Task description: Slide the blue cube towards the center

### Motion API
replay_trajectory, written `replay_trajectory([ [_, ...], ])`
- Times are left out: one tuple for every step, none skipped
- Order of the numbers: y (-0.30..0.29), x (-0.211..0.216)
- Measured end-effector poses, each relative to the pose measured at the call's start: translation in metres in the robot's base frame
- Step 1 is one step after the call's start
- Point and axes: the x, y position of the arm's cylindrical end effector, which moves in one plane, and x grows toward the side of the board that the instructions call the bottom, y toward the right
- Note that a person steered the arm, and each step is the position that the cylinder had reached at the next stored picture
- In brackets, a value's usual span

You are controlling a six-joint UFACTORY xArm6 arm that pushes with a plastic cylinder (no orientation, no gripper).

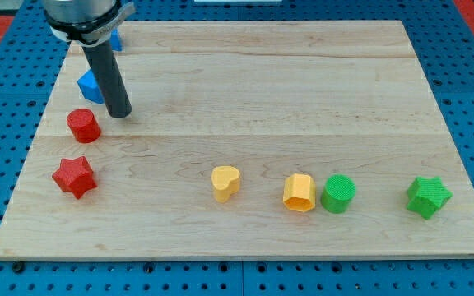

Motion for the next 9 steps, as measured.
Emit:
replay_trajectory([
  [-0.034,-0.015],
  [-0.094,-0.03],
  [-0.106,-0.051],
  [-0.066,-0.071],
  [-0.002,-0.078],
  [-0.056,-0.077],
  [-0.021,-0.076],
  [0.122,-0.07],
  [0.182,-0.048],
])
